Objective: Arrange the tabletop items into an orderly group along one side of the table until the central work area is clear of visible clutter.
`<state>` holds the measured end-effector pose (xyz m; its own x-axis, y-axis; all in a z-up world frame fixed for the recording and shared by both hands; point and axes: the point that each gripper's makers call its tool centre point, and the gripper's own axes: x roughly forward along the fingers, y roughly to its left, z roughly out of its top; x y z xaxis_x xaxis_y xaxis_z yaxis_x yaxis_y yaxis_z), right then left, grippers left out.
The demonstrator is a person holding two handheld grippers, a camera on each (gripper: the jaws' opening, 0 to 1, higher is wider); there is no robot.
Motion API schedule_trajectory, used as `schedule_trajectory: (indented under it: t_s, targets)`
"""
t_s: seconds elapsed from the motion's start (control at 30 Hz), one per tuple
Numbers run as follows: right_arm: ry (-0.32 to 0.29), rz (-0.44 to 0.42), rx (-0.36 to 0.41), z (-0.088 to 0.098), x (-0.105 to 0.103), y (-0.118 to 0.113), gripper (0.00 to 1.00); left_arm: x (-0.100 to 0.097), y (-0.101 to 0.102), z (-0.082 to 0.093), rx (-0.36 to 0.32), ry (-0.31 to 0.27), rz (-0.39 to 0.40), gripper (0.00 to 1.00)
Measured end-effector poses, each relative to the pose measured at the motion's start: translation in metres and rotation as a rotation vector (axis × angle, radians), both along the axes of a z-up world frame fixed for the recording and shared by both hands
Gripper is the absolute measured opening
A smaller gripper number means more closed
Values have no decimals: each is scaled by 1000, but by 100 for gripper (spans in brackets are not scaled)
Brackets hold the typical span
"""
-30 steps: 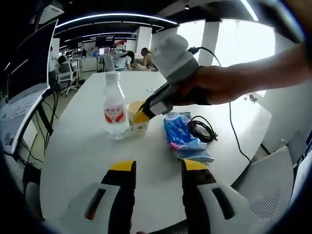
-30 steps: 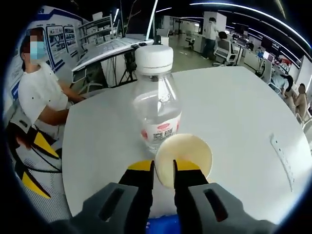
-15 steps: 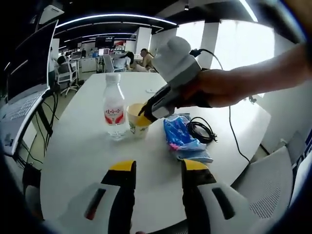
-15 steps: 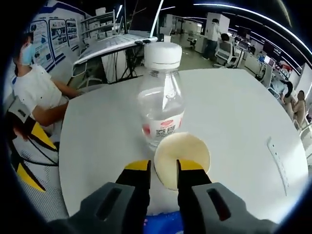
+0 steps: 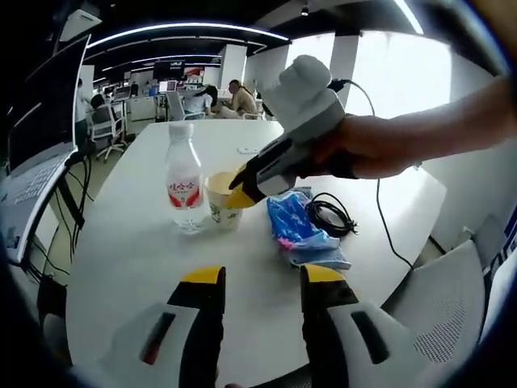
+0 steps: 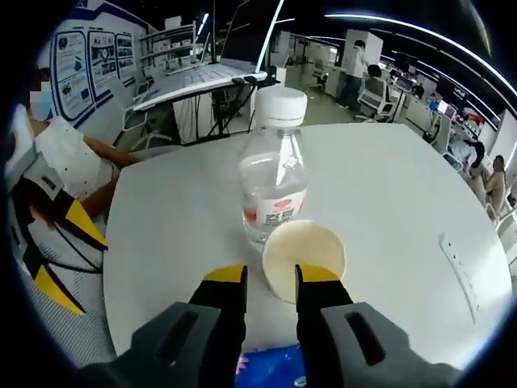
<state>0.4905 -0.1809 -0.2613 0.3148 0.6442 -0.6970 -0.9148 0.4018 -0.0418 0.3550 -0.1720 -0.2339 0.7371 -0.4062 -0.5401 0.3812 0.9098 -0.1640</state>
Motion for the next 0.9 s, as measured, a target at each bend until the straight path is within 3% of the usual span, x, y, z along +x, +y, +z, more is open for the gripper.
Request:
schedule_trajectory:
  t_s: [0.33,0.63,0.9]
  targets:
    - [21,-63,119,30,-7,-21,23,1,-5,-5,-6,14,-9,36]
    - [-6,-100,168,53,-7,-51,24,3,-11,-7,1,21,-22,36]
    - [3,-184,191,54,-12,-88,23,5,-18,-5,4,20,-38,36]
